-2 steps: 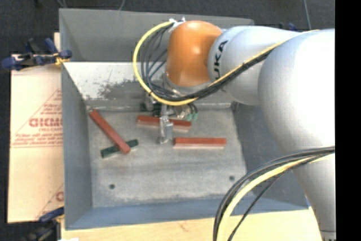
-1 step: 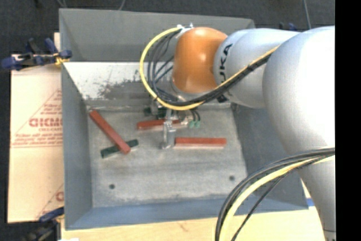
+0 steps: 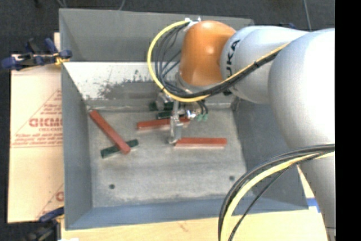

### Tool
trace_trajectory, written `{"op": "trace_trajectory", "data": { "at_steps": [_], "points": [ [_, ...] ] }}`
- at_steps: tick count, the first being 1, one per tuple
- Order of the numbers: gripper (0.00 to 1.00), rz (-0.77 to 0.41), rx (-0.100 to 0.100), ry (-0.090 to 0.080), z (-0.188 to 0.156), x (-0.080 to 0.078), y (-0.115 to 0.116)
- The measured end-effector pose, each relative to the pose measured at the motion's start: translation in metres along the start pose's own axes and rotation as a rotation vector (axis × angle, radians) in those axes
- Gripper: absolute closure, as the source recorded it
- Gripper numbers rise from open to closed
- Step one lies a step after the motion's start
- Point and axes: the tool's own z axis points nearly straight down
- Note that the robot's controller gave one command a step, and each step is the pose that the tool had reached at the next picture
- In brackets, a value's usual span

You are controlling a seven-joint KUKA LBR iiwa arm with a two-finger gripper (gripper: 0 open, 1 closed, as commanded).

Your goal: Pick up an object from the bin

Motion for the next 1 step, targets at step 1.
{"op": "trace_trajectory", "data": {
  "at_steps": [1],
  "points": [
    [0.00, -0.111, -0.002, -0.005, 0.0007, -0.0079, 0.0712]
  ]
}}
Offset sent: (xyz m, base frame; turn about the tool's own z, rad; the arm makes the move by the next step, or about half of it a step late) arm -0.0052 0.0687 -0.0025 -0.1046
